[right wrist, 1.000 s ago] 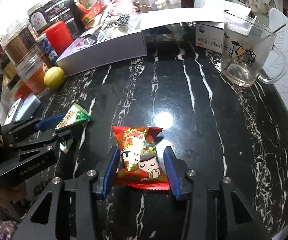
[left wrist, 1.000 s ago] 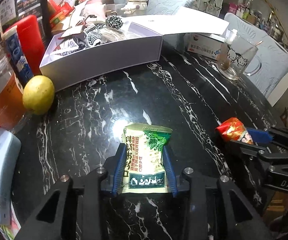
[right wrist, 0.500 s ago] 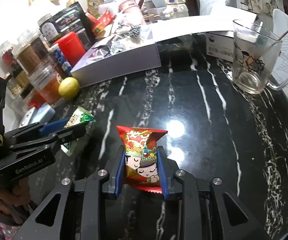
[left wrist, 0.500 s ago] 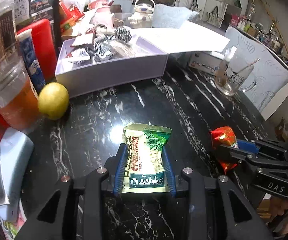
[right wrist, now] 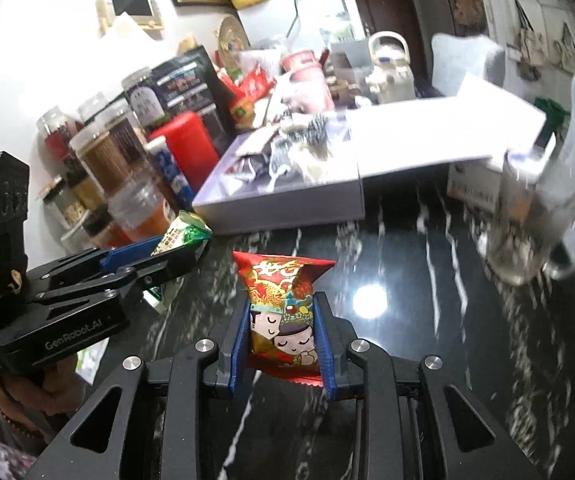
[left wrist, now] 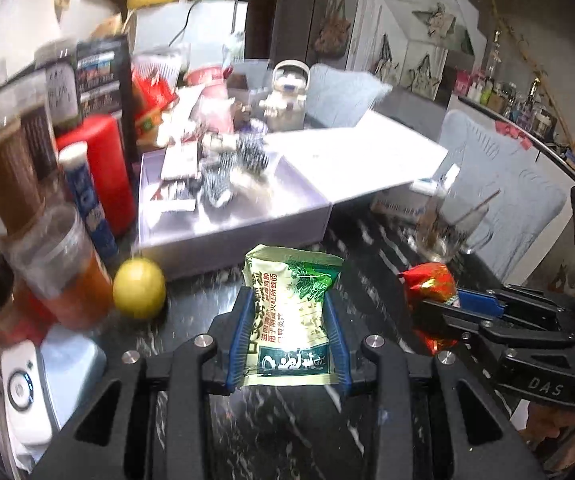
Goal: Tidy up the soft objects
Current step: 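Lift and carry the green packet with the left gripper while the right carries the red packet to the box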
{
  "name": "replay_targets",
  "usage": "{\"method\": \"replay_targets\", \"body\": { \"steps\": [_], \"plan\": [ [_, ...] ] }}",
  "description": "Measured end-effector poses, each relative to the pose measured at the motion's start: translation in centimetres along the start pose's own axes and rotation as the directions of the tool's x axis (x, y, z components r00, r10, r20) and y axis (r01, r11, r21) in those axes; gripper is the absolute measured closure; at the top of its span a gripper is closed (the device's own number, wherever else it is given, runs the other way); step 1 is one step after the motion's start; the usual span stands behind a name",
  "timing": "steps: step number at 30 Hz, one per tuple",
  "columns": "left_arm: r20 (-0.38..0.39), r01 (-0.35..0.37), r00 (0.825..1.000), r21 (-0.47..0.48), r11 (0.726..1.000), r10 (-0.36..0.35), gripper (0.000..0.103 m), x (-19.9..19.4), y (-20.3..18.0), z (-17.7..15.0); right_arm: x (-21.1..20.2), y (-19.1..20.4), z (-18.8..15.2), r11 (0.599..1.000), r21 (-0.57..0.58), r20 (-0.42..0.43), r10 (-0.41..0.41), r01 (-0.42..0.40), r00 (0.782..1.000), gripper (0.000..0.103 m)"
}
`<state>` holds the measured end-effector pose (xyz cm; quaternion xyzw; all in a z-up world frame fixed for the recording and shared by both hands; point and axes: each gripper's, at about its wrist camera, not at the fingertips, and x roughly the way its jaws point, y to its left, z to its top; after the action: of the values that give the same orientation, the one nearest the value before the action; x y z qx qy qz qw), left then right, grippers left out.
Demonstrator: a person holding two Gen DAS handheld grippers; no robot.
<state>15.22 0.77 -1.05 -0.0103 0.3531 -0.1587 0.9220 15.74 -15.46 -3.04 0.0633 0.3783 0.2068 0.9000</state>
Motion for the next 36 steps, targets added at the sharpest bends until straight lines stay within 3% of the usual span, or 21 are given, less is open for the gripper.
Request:
{"method": "replay_targets", "body": {
  "steps": [15, 36],
  "plan": [
    [0.173, 0.005, 0.985, 0.02, 1.0, -0.009, 0.068, -1.1, 0.4, 6.9, -1.4, -0.2, 6.7, 0.999, -0.051, 0.115, 0.02, -0.014, 0.993, 0.074],
    [0.222, -0.061, 0.973, -0.033, 0.998, 0.067, 0.068, 4.7, 5.1, 14.7, 4.1, -1.5, 16.0, 0.994, -0.11, 0.176, 0.039, -0.02, 0.984, 0.074]
  ]
}}
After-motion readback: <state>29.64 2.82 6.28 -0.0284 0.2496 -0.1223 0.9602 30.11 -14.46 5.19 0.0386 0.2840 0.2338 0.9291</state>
